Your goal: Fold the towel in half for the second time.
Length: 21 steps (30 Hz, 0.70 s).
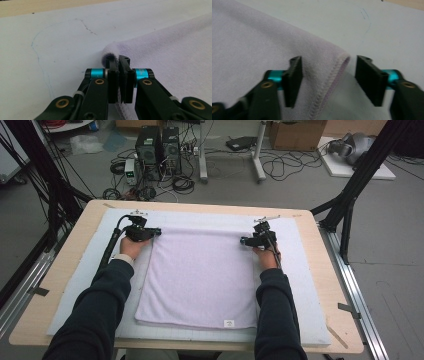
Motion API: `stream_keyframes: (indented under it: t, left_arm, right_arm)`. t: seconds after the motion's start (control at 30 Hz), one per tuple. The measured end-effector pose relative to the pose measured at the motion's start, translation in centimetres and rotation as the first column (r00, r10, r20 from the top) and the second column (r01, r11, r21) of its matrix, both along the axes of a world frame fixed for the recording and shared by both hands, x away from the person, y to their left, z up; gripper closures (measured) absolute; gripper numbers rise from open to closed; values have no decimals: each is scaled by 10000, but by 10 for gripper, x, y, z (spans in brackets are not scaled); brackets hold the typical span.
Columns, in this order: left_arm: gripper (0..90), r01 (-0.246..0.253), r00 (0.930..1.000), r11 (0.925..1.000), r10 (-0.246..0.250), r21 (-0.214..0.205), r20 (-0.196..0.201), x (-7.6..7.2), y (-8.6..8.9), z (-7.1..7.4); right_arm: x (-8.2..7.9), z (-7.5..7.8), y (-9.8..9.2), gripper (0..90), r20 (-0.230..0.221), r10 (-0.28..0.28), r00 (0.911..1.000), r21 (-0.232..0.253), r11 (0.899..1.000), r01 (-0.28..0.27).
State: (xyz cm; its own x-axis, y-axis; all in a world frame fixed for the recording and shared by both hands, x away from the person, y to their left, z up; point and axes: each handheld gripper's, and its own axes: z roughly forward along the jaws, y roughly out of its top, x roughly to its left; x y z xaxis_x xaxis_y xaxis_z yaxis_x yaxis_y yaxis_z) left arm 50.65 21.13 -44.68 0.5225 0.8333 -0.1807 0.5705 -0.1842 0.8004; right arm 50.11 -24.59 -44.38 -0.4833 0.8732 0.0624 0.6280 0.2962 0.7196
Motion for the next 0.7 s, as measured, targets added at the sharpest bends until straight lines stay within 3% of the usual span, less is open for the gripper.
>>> stream_keyframes:
  t: [0.1,0.17,0.3,0.43,0.5,0.6,0.63,0.7]
  left_arm:
    - [861,-119,9999,9999,118,-123,-93,0,1,1]
    - [861,-173,9998,9998,172,-116,-102,-1,1,1]
    - [864,-509,9987,9986,508,-127,-106,-5,3,4]
    - [865,-838,9955,9949,861,-564,385,-5,4,15]
    - [866,-952,9908,9921,1023,-817,886,-4,9,22]
    - [865,-1003,9859,9843,1179,-1451,1184,-2,19,32]
    - [865,-963,9854,9840,1154,-1498,1248,-2,21,33]
    - [864,-667,9869,9864,874,-1501,1357,-4,23,34]
  right_arm:
    - [-1,2,8,761,257,473,9985,-516,9976,-460]
    - [-2,4,16,848,351,676,9971,-989,9930,-638]
    - [-1,8,18,868,336,628,9975,-1111,9921,-587]
    - [-1,16,19,874,815,438,9957,-1065,9937,-350]
    - [1,25,20,874,1255,344,9915,-967,9951,-223]
    - [3,43,23,874,2010,310,9791,-763,9970,-159]
    - [4,49,25,873,2243,349,9739,-689,9974,-199]
    - [4,51,25,873,2296,411,9724,-586,9979,-284]
